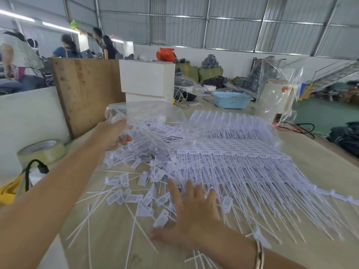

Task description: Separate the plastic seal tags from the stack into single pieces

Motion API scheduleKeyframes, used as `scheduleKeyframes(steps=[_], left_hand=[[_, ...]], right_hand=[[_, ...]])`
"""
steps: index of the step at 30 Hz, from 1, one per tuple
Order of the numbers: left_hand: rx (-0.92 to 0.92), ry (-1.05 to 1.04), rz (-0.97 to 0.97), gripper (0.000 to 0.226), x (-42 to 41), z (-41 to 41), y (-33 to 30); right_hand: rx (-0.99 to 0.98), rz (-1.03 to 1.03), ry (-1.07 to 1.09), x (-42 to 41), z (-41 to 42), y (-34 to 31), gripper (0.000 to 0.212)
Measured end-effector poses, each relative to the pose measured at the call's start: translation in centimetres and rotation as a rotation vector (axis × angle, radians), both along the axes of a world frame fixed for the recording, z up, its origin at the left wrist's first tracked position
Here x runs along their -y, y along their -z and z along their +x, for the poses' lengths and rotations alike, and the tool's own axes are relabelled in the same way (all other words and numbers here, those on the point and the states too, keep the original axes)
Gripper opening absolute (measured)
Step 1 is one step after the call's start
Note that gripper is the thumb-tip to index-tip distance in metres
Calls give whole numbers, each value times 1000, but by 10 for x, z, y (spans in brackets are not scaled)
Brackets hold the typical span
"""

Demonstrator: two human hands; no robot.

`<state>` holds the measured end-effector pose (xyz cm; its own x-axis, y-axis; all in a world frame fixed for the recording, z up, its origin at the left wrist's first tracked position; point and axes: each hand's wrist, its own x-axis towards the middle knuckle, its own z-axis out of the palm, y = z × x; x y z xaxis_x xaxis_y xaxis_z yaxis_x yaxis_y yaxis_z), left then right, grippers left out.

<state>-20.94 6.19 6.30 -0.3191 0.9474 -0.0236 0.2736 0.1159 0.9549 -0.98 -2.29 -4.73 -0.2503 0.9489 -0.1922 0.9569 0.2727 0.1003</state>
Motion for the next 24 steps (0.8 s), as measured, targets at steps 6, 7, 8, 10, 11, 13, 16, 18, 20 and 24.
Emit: scheduleKeyframes(steps=[6,7,8,10,11,13,16,18,20,24], left_hand=[[-7,-3,-19,35,1,-5,-1],[-13,3,-9,36,1,-6,0],[-25,5,7,36,0,-8,0],[-76,-23,36,35,0,-11,0],[-118,-33,38,34,0,-13,-1],[-236,9,11,40,3,-17,-4],[-491,180,-101,78,10,-23,-15],[-568,210,-112,86,11,-29,-21],[-563,94,-71,81,9,-33,-25],[-746,-192,199,47,5,-32,-25]], right_hand=[[-2,87,-30,-8,17,-17,93],[-29,86,-23,-10,21,-19,94],[-74,86,-19,-13,24,-21,94],[-230,52,-12,-17,29,-25,86],[-331,1,-2,-21,33,-27,80],[-484,-108,31,-29,43,-36,72],[-546,-139,29,-38,58,-57,73],[-589,-130,-7,-41,66,-74,66],[-636,-139,-30,-42,74,-91,68],[-718,-112,-71,-44,88,-125,43]])
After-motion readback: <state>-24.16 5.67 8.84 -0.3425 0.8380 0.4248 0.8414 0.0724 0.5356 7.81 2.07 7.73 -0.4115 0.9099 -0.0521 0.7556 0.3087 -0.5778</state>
